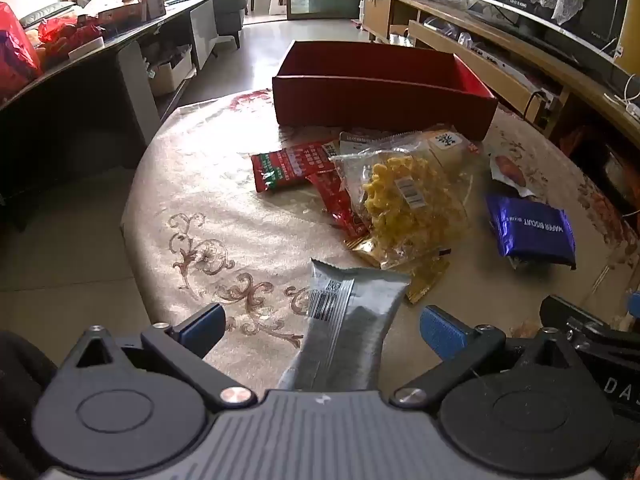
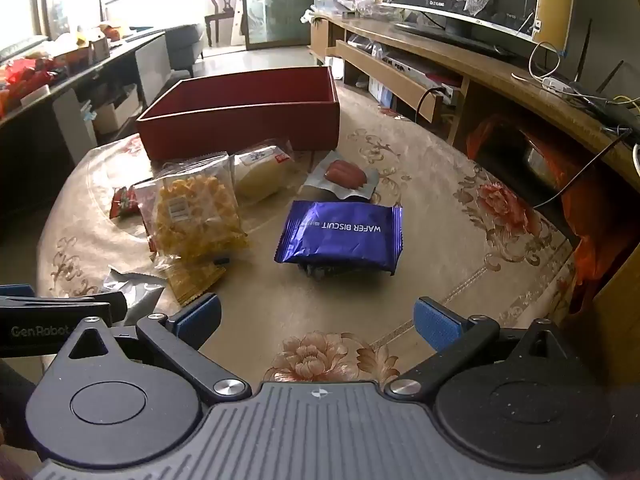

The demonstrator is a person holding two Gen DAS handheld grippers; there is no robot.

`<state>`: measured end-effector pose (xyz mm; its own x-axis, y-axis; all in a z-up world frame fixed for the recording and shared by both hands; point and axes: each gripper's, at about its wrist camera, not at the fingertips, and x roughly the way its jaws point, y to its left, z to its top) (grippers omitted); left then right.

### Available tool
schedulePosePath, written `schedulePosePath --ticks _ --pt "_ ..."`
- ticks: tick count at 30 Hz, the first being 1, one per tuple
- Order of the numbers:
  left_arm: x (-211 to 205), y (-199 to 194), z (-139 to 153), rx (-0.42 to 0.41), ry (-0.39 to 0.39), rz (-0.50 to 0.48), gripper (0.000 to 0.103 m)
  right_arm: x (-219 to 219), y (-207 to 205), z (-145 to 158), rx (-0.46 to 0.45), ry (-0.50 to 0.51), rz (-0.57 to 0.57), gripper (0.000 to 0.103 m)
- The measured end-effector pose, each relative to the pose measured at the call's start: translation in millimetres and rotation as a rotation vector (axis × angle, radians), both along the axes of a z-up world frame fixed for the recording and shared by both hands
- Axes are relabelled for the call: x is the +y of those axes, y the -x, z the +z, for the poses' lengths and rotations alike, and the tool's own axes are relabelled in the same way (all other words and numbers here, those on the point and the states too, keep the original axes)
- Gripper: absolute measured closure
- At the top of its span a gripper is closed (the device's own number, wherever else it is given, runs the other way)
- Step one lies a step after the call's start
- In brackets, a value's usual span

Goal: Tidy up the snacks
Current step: 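Close the left gripper on the silver-grey snack packet and lift it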

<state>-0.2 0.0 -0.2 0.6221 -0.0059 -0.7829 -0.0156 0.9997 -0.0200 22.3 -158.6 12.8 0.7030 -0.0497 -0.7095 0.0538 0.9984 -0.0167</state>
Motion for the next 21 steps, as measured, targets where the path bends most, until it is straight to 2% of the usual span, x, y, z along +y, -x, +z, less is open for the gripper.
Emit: schedulePosePath --ticks 8,21 --pt "2 4 -10 0.018 -0.011 -0.006 0.0 0 0 -2 0.024 0.014 0.0 0.0" --pt "2 4 -10 0.056 -0.011 -0.017 0.0 0 1 -6 0.048 0.014 0.0 0.0"
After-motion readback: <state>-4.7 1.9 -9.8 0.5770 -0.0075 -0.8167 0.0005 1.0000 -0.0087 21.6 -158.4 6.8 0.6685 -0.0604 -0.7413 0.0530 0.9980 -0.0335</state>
